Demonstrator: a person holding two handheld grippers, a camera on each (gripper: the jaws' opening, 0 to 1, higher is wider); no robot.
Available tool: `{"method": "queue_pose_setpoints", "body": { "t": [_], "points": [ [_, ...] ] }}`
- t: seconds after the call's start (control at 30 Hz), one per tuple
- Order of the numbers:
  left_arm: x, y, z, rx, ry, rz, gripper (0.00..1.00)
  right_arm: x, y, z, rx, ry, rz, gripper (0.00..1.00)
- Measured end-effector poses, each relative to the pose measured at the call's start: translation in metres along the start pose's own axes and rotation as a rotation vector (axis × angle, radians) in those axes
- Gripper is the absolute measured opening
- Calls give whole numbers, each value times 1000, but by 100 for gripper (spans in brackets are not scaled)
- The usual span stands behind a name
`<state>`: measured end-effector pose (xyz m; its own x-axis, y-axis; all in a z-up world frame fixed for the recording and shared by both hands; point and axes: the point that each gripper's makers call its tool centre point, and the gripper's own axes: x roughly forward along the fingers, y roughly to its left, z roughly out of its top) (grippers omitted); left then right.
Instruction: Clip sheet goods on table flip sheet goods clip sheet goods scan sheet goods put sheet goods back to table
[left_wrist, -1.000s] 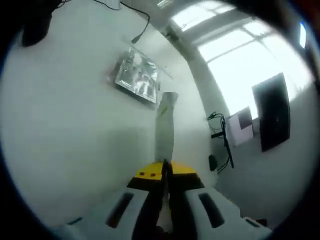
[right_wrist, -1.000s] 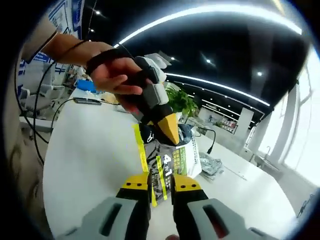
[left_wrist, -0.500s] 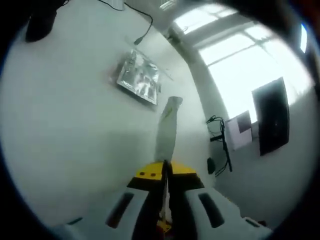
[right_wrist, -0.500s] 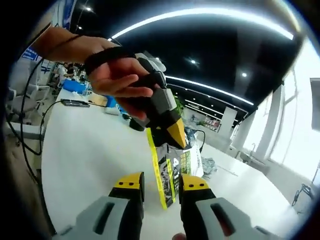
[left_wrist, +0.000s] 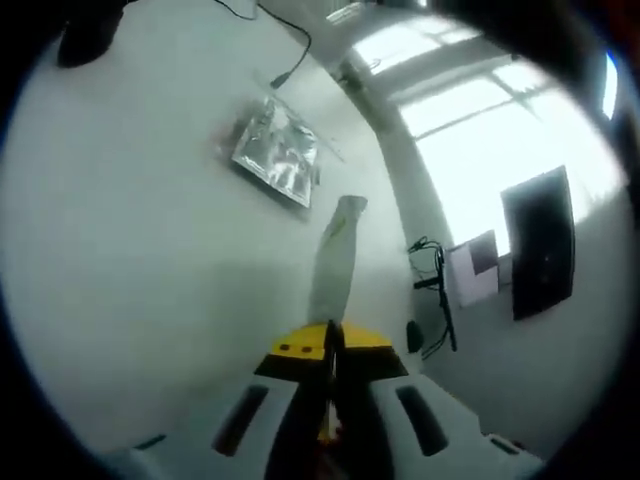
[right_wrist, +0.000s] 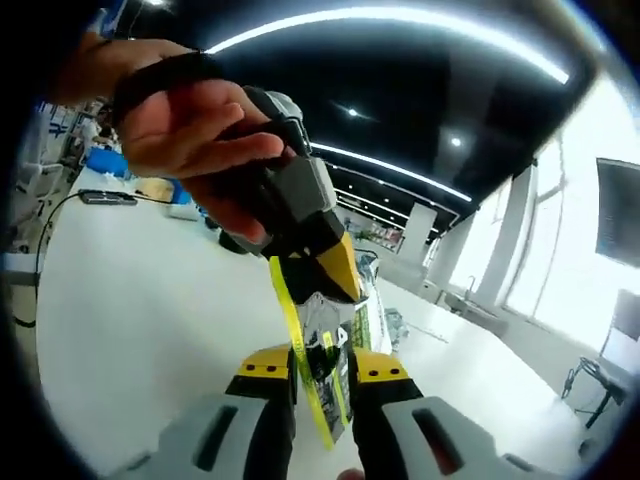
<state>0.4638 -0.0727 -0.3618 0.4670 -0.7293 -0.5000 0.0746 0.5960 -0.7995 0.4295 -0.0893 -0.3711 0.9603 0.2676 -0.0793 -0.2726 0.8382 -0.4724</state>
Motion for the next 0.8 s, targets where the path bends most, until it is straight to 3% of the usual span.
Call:
{"method": "queue_pose_setpoints", "body": {
  "t": [0.23,0.43,0.8],
  "points": [
    [-1,3,1,3,-7,-2,0,1,-1,2,-43,-9,-74,8],
    [-2,5,1,13,-10,-5,0,1,-5,3,-31,-12,-81,0],
    [-1,1,0,51,-12,-16,0,-1,-8,0,25,-9,-86,0]
  ]
}}
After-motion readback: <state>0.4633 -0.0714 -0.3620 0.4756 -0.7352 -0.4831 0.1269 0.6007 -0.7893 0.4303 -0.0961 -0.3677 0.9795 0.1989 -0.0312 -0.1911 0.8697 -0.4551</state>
